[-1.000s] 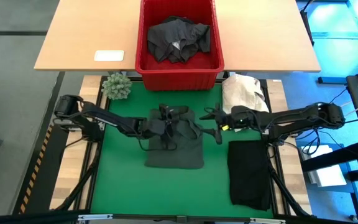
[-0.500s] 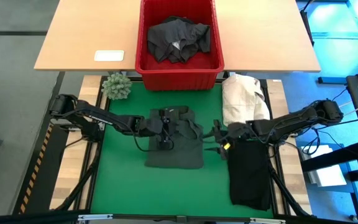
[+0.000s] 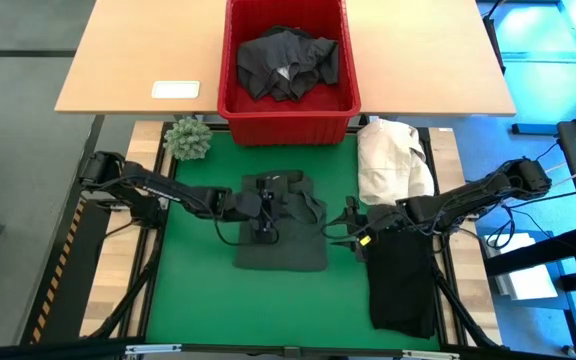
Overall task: Fold laundry
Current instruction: Fold the green polo shirt
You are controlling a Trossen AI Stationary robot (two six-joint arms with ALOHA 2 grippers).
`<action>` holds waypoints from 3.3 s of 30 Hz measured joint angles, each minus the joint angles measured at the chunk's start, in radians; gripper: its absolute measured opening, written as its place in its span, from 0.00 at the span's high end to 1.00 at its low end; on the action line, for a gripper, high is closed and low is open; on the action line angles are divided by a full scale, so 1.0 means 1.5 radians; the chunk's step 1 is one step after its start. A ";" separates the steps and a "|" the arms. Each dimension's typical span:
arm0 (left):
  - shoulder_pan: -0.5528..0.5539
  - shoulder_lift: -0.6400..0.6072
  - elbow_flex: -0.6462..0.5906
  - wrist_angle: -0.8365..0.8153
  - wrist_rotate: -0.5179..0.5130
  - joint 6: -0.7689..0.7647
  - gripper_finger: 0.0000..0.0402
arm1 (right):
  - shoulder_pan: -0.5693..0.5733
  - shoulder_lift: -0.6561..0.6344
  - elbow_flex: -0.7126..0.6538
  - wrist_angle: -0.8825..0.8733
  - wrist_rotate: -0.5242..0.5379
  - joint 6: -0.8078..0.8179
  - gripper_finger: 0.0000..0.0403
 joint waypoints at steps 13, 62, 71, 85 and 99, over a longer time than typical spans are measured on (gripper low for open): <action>0.031 0.000 0.000 0.000 0.030 -0.001 0.67 | 0.000 0.065 0.000 0.002 0.022 -0.004 0.47; 0.060 0.000 -0.001 -0.050 0.038 -0.021 0.67 | -0.106 0.255 0.001 0.306 0.360 -0.294 0.38; 0.060 0.000 -0.001 -0.050 0.038 -0.022 0.67 | -0.202 0.254 0.001 0.236 0.367 -0.116 0.44; 0.057 0.000 -0.001 -0.050 0.050 -0.033 0.67 | -0.222 0.245 0.009 0.216 0.362 -0.089 0.44; 0.023 -0.034 -0.001 -0.094 0.044 -0.021 0.67 | -0.144 0.142 0.012 0.229 0.293 -0.124 0.44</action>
